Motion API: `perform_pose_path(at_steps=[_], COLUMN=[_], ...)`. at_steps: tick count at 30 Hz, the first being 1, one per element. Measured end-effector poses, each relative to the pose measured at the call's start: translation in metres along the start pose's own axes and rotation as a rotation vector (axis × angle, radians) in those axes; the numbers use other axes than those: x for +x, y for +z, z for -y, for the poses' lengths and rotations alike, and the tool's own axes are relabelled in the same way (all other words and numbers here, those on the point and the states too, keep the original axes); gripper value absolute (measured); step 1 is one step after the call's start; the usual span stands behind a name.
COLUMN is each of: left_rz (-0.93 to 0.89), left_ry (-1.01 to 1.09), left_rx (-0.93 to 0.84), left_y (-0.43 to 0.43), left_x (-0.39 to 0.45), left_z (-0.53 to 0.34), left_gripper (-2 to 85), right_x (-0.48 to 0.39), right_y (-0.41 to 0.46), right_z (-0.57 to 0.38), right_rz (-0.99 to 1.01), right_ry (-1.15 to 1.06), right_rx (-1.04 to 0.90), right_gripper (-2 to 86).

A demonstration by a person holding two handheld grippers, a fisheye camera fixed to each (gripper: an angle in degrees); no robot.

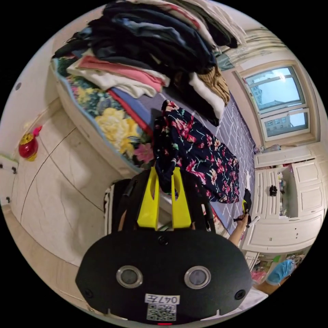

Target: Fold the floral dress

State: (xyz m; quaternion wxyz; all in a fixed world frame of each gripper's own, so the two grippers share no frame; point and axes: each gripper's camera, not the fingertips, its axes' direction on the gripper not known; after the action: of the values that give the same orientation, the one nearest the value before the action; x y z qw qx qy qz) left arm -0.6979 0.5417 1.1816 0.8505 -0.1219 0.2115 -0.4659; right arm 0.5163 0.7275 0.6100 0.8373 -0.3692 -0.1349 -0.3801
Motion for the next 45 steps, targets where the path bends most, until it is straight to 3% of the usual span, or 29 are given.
perform_pose_path(at_steps=[5,6,11,15,19,24,28,34,39,42,45], left_rz=[0.012,0.088,0.266,0.257,0.033,-0.203,-0.32,-0.201,-0.098,-0.045,0.039], left_ry=[-0.038,-0.043,0.082,0.502,0.862,1.06,1.124,1.118,1.196,1.177,1.027], left_rx=[-0.048,-0.049,0.148,0.059,-0.129,-0.337,-0.406,-0.32,-0.161,-0.317,-0.433], left_y=[0.014,0.016,-0.029,0.0,0.097,0.212,0.268,0.291,0.295,0.364,0.453], left_x=[-0.035,-0.038,-0.009,0.125,0.272,0.408,0.469,0.483,0.576,0.652,0.683], left_z=[-0.005,-0.005,-0.021,-0.011,-0.016,-0.044,-0.085,-0.097,-0.068,-0.05,-0.037], left_gripper=[13.5,15.3,13.9,11.0,11.7,12.3,11.9,11.2,13.9,17.7,19.2], right_x=[-0.03,-0.04,-0.065,-0.046,-0.021,0.005,0.001,-0.049,-0.177,-0.243,-0.287], right_y=[-0.01,-0.013,-0.022,-0.028,-0.023,0.01,0.049,0.024,0.026,0.039,0.056], right_z=[-0.008,-0.008,-0.011,-0.006,-0.011,-0.005,0.01,0.017,0.01,-0.007,-0.018], right_rz=[-0.05,-0.1,-0.271,-0.221,-0.217,-0.082,-0.104,-0.165,0.18,0.204,0.149], right_ry=[-0.058,-0.081,-0.123,-0.034,0.054,0.132,0.114,0.011,-0.321,-0.466,-0.569], right_rx=[0.046,0.05,0.075,0.075,0.044,-0.046,-0.206,-0.028,0.05,-0.016,-0.086], right_gripper=[0.5,0.5,1.7,2.6,3.9,6.2,2.7,0.0,-0.1,0.0,0.0])
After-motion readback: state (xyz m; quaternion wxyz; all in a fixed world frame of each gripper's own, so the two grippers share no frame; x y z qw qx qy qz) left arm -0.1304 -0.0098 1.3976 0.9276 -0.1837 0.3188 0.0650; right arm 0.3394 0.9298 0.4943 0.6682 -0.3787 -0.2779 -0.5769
